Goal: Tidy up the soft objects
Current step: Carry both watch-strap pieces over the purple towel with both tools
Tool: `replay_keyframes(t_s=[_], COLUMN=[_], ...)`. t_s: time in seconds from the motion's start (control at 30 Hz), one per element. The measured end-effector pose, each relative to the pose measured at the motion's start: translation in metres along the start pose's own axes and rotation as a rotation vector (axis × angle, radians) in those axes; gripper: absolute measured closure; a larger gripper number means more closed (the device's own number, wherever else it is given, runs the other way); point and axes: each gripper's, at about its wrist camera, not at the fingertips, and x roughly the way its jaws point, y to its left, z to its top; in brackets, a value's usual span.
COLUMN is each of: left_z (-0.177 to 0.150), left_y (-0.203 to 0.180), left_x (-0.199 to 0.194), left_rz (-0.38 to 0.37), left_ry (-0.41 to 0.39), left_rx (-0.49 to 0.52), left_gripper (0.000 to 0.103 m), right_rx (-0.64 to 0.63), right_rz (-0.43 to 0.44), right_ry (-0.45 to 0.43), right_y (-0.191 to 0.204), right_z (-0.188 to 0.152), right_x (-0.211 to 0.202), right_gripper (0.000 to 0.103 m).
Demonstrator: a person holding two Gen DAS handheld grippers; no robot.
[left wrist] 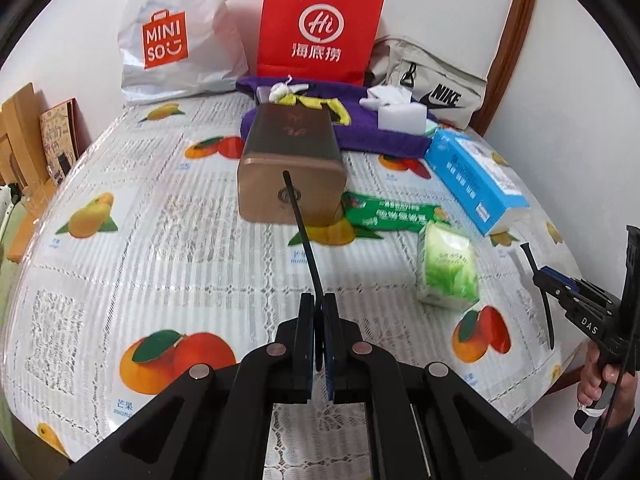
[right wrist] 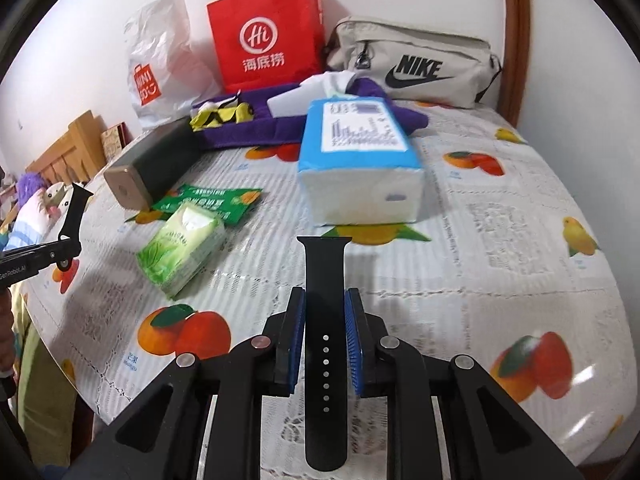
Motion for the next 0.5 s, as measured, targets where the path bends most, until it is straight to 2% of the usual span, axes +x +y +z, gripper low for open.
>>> replay_keyframes(t_s=[0.5], left_z=[0.048], left_y=[-0.017], left_x=[-0.037], left_rz=[0.013], left_ry=[-0.087], left_rx=[0.01], left_gripper=[0.098], right_rx=[-0.027], right_rz=[0.001], right_ry=[-0.105], right_y=[-0.003], right_z=[0.055], right_x=[-0.045], right_gripper=[0.083])
